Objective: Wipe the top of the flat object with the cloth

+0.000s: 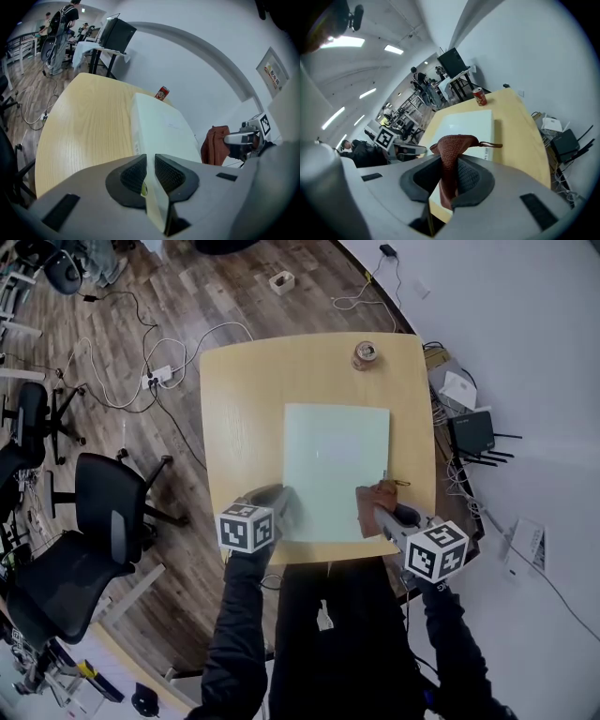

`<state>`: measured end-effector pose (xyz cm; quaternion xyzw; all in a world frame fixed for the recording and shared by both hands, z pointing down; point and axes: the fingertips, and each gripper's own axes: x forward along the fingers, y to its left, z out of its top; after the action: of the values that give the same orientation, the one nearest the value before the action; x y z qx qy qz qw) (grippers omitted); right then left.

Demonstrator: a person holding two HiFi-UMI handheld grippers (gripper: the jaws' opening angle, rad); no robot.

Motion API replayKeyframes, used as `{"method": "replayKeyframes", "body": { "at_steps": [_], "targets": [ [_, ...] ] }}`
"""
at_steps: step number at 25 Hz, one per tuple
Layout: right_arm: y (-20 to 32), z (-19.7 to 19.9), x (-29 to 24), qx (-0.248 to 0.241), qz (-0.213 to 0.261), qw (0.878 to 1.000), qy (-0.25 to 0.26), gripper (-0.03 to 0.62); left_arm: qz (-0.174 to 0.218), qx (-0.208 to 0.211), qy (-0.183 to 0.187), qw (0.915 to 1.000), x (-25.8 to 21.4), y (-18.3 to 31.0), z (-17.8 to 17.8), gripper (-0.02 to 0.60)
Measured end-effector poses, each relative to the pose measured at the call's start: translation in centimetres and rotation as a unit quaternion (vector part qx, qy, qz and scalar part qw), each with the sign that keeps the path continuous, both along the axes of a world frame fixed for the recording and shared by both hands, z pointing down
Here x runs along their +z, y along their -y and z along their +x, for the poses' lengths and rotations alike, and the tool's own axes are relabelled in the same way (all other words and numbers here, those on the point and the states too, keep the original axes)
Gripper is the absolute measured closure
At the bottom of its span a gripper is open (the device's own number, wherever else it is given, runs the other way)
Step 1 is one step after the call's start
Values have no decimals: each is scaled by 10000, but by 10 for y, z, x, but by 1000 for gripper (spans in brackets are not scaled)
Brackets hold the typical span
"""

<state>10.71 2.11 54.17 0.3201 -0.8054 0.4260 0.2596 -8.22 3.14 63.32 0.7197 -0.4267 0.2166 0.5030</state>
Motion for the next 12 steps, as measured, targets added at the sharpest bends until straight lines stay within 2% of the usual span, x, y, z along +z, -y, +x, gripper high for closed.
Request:
{"method": "replayKeyframes", "body": {
  "at_steps": [6,12],
  "targets": [
    [-35,-84,-23,-191,-439,9926,1119,514,-4,14,-9,10000,0,-1,2,505],
    [-71,-146,-5,-393,-1153,9788,1649,514,7,31,-21,10000,-1,1,1,506]
  ]
}}
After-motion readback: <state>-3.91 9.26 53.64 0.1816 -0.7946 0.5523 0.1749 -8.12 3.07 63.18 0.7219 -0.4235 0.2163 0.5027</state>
